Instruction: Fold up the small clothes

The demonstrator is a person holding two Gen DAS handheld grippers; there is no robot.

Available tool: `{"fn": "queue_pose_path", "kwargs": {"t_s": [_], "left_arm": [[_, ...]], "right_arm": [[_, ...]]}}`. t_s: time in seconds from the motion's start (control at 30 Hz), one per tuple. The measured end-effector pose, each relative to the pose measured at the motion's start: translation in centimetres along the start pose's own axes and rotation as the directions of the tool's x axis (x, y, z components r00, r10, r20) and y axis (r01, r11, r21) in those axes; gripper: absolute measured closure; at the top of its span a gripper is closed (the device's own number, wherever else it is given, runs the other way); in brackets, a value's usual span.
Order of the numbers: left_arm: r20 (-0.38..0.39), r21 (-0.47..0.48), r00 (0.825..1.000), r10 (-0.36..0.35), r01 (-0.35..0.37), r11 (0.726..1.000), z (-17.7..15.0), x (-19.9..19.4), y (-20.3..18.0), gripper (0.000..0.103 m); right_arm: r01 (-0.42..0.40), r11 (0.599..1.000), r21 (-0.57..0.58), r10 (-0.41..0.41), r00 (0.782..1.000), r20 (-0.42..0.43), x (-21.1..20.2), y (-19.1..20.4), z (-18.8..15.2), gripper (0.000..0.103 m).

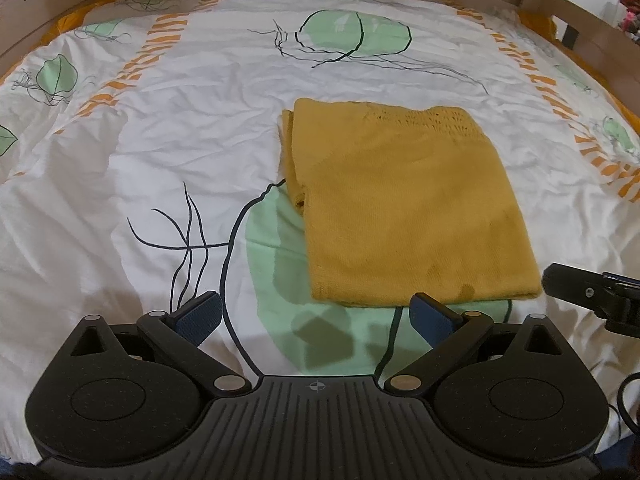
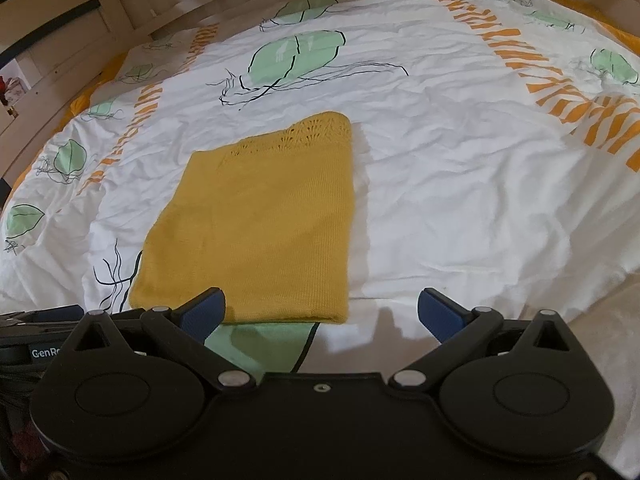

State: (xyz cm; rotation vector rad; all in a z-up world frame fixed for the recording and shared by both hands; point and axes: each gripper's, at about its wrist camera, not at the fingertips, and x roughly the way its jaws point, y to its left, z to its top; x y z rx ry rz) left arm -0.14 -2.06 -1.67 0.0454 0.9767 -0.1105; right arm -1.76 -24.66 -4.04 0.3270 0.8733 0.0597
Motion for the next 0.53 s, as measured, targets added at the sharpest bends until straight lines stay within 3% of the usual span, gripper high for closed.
{"fn": "queue_pose_path", "kwargs": {"t_s": [0.53], "left_arm": [[-0.014,-0.013,1.000,0.002,-0.002,1.000,-0.01,0.42,0.05,0.002]], "right_arm": [[-0.010,1.000,0.010,0.010,1.000,-0.016,0.58,-0.14,0.04,0.001]]}}
